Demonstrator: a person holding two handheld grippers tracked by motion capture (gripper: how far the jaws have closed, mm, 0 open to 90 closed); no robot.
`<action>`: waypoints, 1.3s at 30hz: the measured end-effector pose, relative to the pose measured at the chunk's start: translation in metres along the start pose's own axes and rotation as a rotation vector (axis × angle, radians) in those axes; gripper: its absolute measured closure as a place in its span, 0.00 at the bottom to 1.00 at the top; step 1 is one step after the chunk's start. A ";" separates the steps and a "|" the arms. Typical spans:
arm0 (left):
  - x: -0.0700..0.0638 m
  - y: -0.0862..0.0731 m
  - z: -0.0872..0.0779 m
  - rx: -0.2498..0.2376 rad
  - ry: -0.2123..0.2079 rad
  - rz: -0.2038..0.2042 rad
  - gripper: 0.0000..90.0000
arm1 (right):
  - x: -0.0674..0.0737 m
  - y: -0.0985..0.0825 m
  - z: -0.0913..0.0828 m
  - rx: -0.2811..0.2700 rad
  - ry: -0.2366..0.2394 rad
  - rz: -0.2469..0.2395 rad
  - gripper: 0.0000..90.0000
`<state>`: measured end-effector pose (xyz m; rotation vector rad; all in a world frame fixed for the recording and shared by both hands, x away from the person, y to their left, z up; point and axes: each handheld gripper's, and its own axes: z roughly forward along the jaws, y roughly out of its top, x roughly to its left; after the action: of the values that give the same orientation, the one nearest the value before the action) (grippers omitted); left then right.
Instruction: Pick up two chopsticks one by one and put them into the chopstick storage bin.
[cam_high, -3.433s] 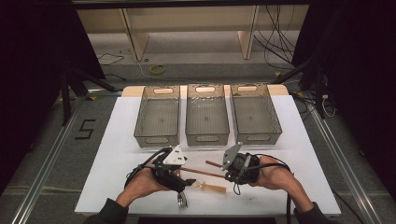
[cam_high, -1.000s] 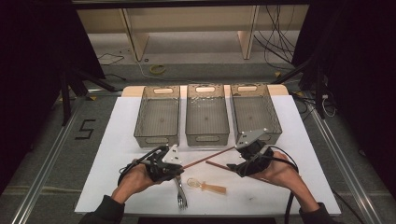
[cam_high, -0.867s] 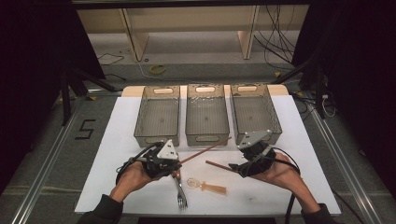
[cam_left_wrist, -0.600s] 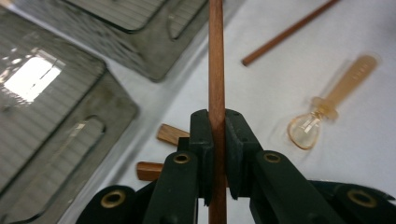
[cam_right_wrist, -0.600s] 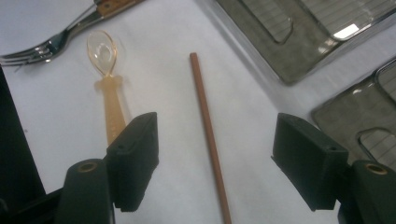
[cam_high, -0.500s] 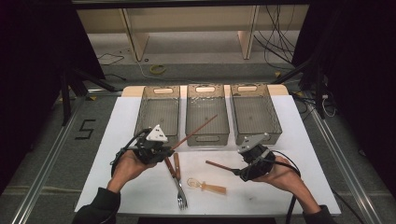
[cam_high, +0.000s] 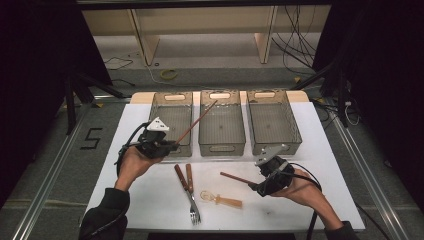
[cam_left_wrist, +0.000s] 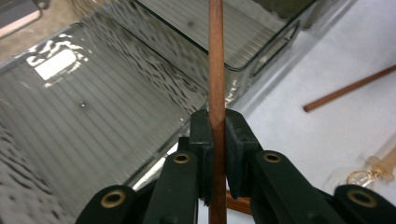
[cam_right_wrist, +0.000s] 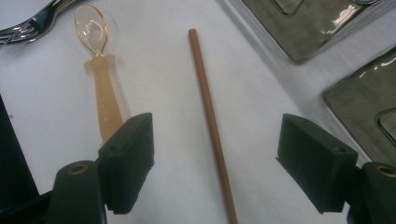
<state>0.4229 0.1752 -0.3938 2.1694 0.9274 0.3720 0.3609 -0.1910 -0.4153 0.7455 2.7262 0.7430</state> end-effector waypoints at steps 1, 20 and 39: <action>0.003 0.001 0.000 0.002 0.007 -0.001 0.92 | 0.000 0.000 0.000 0.003 0.000 -0.004 0.31; 0.059 0.013 0.014 0.002 0.108 -0.140 0.92 | 0.002 -0.001 0.004 0.022 0.009 -0.005 0.31; 0.089 -0.001 0.028 0.048 0.150 -0.257 0.92 | 0.002 -0.002 0.008 0.029 0.013 0.006 0.31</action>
<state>0.4989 0.2245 -0.4156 2.0531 1.2943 0.3929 0.3610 -0.1880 -0.4226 0.7583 2.7531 0.7127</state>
